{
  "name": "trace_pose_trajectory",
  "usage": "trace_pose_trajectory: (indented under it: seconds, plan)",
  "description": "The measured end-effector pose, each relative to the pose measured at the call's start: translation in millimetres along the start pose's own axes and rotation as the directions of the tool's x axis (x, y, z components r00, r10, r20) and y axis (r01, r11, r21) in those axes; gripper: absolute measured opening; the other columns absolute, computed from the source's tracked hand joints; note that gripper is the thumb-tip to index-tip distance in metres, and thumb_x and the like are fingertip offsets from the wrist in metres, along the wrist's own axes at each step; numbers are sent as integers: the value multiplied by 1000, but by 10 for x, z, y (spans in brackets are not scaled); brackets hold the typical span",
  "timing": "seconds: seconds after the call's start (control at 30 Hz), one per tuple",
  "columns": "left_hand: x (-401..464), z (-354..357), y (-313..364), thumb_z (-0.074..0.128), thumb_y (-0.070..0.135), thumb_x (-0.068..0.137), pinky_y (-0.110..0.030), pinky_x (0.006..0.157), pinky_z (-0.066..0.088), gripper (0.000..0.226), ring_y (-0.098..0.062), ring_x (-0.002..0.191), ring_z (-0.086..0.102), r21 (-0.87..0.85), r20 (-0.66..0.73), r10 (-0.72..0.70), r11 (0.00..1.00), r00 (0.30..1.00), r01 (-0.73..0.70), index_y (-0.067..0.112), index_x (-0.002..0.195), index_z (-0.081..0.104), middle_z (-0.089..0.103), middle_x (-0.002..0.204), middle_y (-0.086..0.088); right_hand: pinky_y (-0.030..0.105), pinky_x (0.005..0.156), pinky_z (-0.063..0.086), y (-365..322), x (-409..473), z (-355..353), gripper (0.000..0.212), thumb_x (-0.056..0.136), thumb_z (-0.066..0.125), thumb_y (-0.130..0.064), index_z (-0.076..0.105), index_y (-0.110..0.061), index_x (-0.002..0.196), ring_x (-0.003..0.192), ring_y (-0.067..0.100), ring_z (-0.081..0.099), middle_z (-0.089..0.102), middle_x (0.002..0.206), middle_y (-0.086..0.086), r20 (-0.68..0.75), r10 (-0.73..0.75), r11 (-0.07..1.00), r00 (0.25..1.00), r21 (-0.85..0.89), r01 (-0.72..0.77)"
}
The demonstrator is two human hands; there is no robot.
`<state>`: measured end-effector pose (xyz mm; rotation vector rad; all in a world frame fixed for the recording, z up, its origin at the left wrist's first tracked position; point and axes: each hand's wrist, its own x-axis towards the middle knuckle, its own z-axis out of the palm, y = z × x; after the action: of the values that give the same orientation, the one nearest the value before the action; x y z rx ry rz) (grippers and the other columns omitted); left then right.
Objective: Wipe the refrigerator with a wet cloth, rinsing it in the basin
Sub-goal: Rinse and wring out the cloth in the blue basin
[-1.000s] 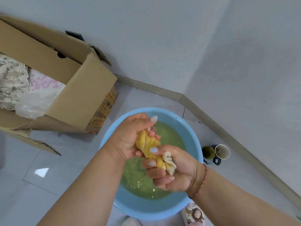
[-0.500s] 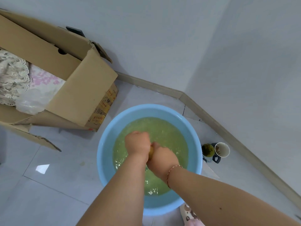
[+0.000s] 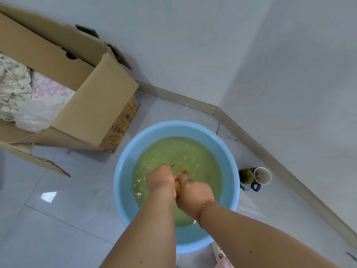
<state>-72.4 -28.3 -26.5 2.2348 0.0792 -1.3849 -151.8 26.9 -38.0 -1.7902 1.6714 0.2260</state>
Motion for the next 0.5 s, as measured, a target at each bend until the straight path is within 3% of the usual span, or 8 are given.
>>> trace_pose_trajectory:
  seconds: [0.13, 0.23, 0.4, 0.5]
  plan:
    - [8, 0, -12, 50, 4, 79, -28, 51, 40, 12, -25, 48, 43, 20, 21, -37, 999, 999, 36, 2, 75, 60, 53, 57, -9, 29, 59, 36, 26, -29, 12, 38, 86, 48, -20, 41, -15, 123, 85, 30, 65, 67, 97, 6, -16, -11, 1000, 1000, -25, 11]
    - [-10, -12, -4, 49, 4, 79, -29, 53, 41, 13, -25, 49, 45, 31, 20, -39, 999, 999, 38, 2, 73, 61, 54, 57, -9, 29, 57, 35, 32, -61, -36, 34, 85, 48, -21, 44, -15, 118, 81, 30, 65, 67, 94, 5, -29, -32, 999, 999, -42, 31]
    - [-153, -76, 177, 49, 4, 80, -27, 51, 42, 19, -24, 48, 46, 84, 11, -67, 994, 998, 66, 4, 64, 59, 56, 56, -7, 25, 45, 19, -20, -123, -293, 31, 84, 46, -17, 43, -13, 114, 73, 29, 58, 64, 96, 5, -28, -101, 988, 994, -120, 97]
    - [-254, -118, 343, 50, 2, 77, -31, 60, 46, 28, -24, 49, 48, 86, 95, -90, 993, 991, 82, 6, 50, 52, 51, 49, -7, 26, 45, 16, -70, -165, -559, 34, 84, 47, -15, 43, -12, 117, 70, 27, 50, 61, 94, 6, -58, -143, 975, 988, -180, 131]
